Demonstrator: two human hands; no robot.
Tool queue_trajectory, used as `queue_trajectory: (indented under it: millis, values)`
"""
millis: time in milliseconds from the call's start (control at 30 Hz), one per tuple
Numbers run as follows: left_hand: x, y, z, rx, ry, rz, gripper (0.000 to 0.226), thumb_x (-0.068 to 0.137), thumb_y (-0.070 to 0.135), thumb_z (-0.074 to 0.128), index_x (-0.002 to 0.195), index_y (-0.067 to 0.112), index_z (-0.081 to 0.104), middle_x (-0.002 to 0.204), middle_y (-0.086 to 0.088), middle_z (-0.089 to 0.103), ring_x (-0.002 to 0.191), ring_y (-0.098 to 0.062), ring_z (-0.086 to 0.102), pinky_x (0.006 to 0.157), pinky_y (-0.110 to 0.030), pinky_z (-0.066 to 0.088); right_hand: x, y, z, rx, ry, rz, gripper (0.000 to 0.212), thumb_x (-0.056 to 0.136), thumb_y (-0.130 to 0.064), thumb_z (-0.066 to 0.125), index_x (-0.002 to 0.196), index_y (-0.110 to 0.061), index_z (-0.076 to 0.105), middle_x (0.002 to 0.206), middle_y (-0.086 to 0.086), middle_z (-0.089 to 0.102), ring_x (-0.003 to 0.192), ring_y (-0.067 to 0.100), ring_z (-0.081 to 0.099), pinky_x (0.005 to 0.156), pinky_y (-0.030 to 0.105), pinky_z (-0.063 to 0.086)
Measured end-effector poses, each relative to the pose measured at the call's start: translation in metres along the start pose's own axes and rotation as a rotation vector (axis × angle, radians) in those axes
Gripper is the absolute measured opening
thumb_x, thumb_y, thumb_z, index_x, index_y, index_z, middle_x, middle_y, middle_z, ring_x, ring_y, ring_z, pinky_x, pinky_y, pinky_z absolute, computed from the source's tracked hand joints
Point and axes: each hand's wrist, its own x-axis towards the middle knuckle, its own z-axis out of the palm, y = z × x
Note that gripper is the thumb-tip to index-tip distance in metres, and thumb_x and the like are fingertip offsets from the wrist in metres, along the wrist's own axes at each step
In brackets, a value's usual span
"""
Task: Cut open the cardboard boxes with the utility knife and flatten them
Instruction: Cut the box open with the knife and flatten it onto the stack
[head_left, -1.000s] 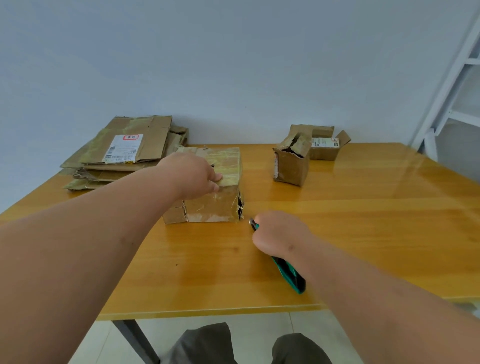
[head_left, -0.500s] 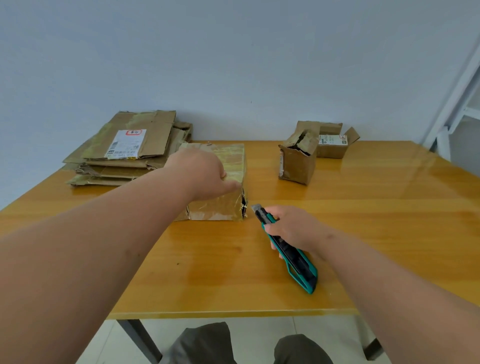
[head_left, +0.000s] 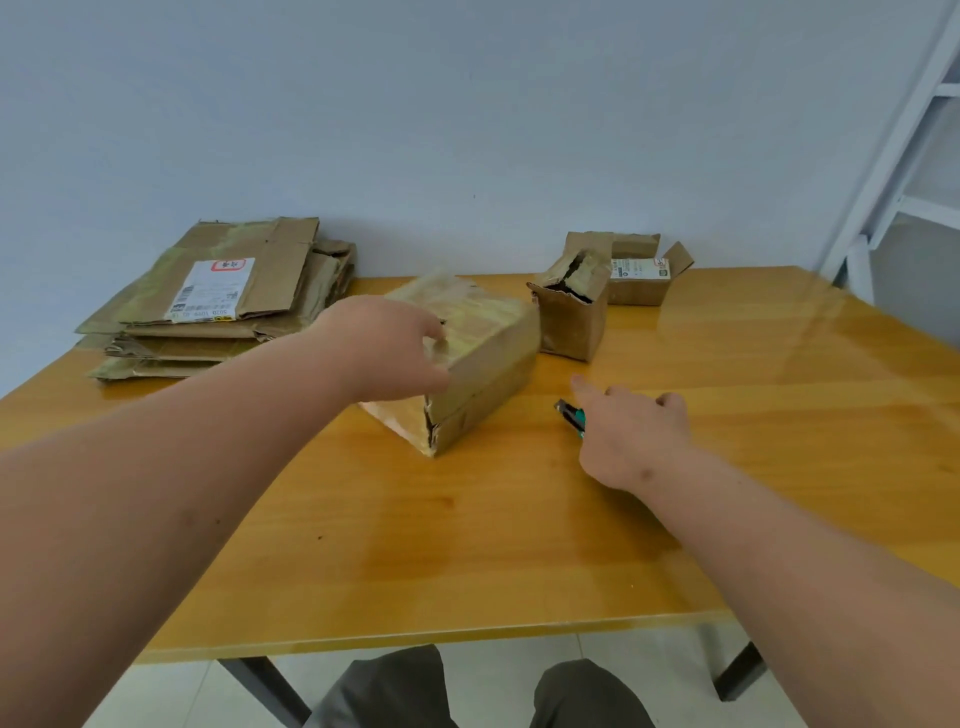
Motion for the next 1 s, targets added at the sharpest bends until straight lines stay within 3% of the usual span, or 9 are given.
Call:
queue_trajectory:
  millis: [67,167,300,400,467,567,667,833,1000]
  values:
    - [-0.004,-0.001,-0.004,-0.163,-0.082,0.036,0.051,0.079,0.039,0.056,0.129,0.048,0.053,0.111,0.013,0.063,0.069,0.0,0.051,0.053,-0.022,0.042,0.0,0.0,0.0,-0.005,0.088,0.001,0.066,0.085,-0.023,0.04,0.149,-0.029,0.026,0.125,0.006,0.05,0.117,0.03,0.048,0.105,0.051,0.026]
    - [-0.007,-0.006,-0.008,-0.35,-0.16,0.032,0.053,0.081,0.026,0.059,0.129,0.048,0.054,0.116,0.014,0.058,0.094,-0.011,0.059,0.075,-0.027,0.051,0.0,-0.002,0.001,0.031,0.284,-0.009,0.034,0.086,-0.031,0.048,0.119,-0.024,0.053,0.112,0.001,0.051,0.11,0.025,0.048,0.101,0.049,0.029]
    - [-0.008,-0.012,-0.007,-0.347,-0.193,0.061,0.057,0.085,0.02,0.057,0.134,0.048,0.05,0.136,0.012,0.053,0.113,-0.019,0.057,0.097,-0.04,0.048,0.001,-0.003,-0.003,0.217,0.344,-0.018,0.03,0.088,-0.035,0.053,0.115,-0.023,0.049,0.104,-0.003,0.044,0.094,0.019,0.044,0.097,0.046,0.031]
    - [-0.012,-0.015,0.0,-0.258,-0.133,0.133,0.057,0.087,0.021,0.055,0.14,0.042,0.046,0.147,0.015,0.041,0.129,-0.014,0.043,0.106,-0.031,0.037,-0.001,-0.011,-0.006,0.411,0.313,-0.06,0.027,0.093,-0.035,0.056,0.113,-0.022,0.046,0.105,-0.004,0.047,0.094,0.018,0.046,0.094,0.045,0.042]
    - [-0.017,-0.015,0.008,-0.198,-0.074,0.174,0.058,0.087,0.03,0.057,0.143,0.038,0.042,0.146,0.014,0.037,0.129,-0.013,0.039,0.105,-0.032,0.037,-0.003,-0.015,-0.004,0.516,0.345,-0.062,0.032,0.094,-0.033,0.059,0.12,-0.022,0.045,0.109,-0.003,0.052,0.103,0.022,0.052,0.095,0.049,0.045]
    - [-0.022,-0.009,0.022,-0.041,0.03,0.226,0.074,0.08,0.049,0.061,0.146,0.032,0.033,0.14,0.008,0.033,0.125,-0.016,0.036,0.104,-0.033,0.037,-0.006,-0.02,-0.001,0.52,0.421,-0.069,0.075,0.092,-0.031,0.065,0.151,-0.023,0.02,0.145,0.002,0.045,0.128,0.025,0.046,0.106,0.048,0.038]
    - [-0.026,-0.002,0.036,0.136,0.153,0.249,0.086,0.074,0.059,0.064,0.144,0.025,0.028,0.139,0.002,0.032,0.126,-0.022,0.03,0.107,-0.039,0.038,-0.007,-0.021,-0.001,0.315,0.452,-0.116,0.095,0.087,-0.035,0.07,0.152,-0.031,0.001,0.134,0.003,0.048,0.122,0.025,0.049,0.102,0.045,0.034]
    - [-0.027,0.01,0.045,0.319,0.258,0.223,0.083,0.069,0.064,0.07,0.13,0.019,0.038,0.129,-0.004,0.042,0.113,-0.026,0.043,0.092,-0.041,0.049,-0.004,-0.014,-0.004,-0.006,0.6,-0.203,0.056,0.088,-0.041,0.066,0.131,-0.025,0.034,0.105,0.002,0.057,0.097,0.025,0.058,0.096,0.045,0.033]
    - [-0.026,0.014,0.039,0.329,0.271,0.22,0.067,0.072,0.061,0.069,0.12,0.02,0.045,0.108,-0.001,0.048,0.086,-0.019,0.048,0.064,-0.031,0.047,-0.002,-0.008,-0.014,-0.139,0.637,-0.274,0.027,0.098,-0.04,0.05,0.117,-0.021,0.048,0.091,-0.001,0.064,0.088,0.023,0.061,0.098,0.044,0.03]
